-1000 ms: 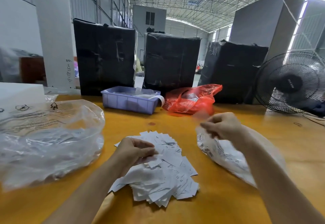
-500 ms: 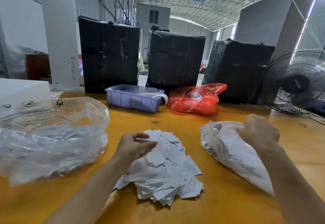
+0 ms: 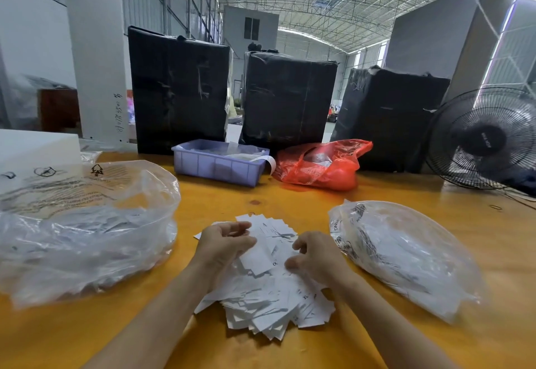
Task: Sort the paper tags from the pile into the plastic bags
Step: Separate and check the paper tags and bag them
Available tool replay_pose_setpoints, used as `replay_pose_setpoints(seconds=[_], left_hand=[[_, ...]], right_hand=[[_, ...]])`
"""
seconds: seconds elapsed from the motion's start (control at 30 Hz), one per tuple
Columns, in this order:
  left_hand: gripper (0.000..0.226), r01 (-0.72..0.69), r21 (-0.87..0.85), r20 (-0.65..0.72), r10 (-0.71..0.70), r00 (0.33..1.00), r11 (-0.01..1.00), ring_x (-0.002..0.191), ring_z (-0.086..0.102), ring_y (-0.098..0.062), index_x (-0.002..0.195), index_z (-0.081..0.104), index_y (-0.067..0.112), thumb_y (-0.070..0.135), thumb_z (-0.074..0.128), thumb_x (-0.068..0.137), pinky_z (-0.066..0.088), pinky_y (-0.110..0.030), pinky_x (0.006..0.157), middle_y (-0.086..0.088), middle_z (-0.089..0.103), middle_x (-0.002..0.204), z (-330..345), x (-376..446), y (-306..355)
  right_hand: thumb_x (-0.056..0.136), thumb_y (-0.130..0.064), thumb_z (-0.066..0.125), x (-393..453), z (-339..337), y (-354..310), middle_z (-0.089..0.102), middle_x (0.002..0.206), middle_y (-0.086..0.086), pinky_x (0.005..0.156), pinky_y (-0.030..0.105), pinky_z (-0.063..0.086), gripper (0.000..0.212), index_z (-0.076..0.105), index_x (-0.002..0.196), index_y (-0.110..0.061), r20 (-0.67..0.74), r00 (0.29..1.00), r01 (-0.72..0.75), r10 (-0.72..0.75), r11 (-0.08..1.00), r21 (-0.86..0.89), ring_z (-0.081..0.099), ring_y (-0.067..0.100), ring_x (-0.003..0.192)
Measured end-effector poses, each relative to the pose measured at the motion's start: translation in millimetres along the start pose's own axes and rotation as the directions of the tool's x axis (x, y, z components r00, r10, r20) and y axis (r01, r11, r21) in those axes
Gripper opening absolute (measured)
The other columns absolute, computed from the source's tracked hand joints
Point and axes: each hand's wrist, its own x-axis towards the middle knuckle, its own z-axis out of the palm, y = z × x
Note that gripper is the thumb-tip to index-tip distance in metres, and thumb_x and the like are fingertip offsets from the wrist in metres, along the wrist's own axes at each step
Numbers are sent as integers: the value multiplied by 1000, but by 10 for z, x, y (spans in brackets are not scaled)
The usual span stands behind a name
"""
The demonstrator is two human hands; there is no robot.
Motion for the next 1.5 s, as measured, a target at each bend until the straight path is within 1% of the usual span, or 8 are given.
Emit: replay_pose_setpoints(seconds=[0.17, 0.4, 0.7, 0.8, 0.9, 1.0, 1.2, 1.5], left_hand=[[8, 24, -33, -11, -25, 1000, 999, 56, 60, -10, 87, 70, -5, -8, 64, 81, 49, -12, 49, -7, 67, 63, 33, -42, 13], [7, 64, -151, -18, -67, 998, 986, 57, 69, -17, 91, 65, -3, 2, 61, 87, 54, -20, 49, -15, 72, 73, 60, -77, -19], [31, 48, -230, -6, -51, 999, 972, 63, 71, -20, 98, 58, -2, -13, 68, 71, 55, -21, 53, -18, 73, 78, 57, -106, -17], [32, 39, -227, -23, -46, 999, 973, 64, 71, -18, 96, 59, 1, -12, 70, 70, 55, -20, 54, -15, 73, 77, 82, -101, -21], [32, 30, -217, -36, -38, 999, 976, 67, 69, -17, 93, 59, 4, -12, 72, 68, 55, -19, 56, -10, 73, 72, 110, -101, -27], [33, 38, -227, -22, -44, 999, 973, 66, 68, -16, 92, 58, 4, -13, 71, 68, 54, -20, 55, -8, 73, 68, 144, -109, -32], [31, 61, -277, 6, -61, 998, 959, 63, 69, -18, 94, 56, 3, -16, 67, 71, 54, -21, 52, -10, 73, 69, 186, -126, -33], [31, 63, -287, 32, -56, 998, 956, 62, 70, -18, 93, 56, 2, -17, 66, 70, 54, -20, 52, -11, 73, 69, 192, -130, -43]], right_hand=[[75, -13, 77, -40, -28, 50, 59, 63, -6, 58, 22, 42, 7, 71, 77, -14, -62, 998, 29, -14, 968, 248, 50, 5, 57], [68, 23, 65, -126, -64, 50, 72, 85, 3, 83, 27, 55, 33, 71, 59, -9, -81, 995, 98, -55, 571, 815, 65, 5, 95], [76, 19, 55, -150, -18, -9, 74, 83, 8, 82, 40, 56, 40, 75, 70, -16, -122, 992, 108, -19, 614, 782, 67, 32, 83], [79, 11, 55, -160, -28, -7, 75, 84, 1, 75, 28, 55, 36, 76, 77, -19, -103, 995, 81, -4, 657, 750, 67, 18, 83], [80, 5, 67, -158, -42, -49, 73, 78, 3, 62, 15, 49, 24, 71, 96, -13, -126, 992, 100, 7, 559, 823, 66, 11, 72], [77, 8, 70, -138, -51, -77, 67, 87, 17, 65, 24, 54, 49, 53, 115, -19, -113, 992, 76, 62, 423, 903, 68, 22, 80], [80, 6, 65, -163, -124, -182, 70, 77, 12, 65, 26, 57, 9, 66, 87, -1, -80, 996, 67, 48, 231, 971, 68, 21, 71], [80, -5, 71, -198, -93, -206, 73, 79, 13, 75, 35, 55, 6, 70, 84, -9, -136, 988, 83, 79, 473, 877, 69, 22, 71]])
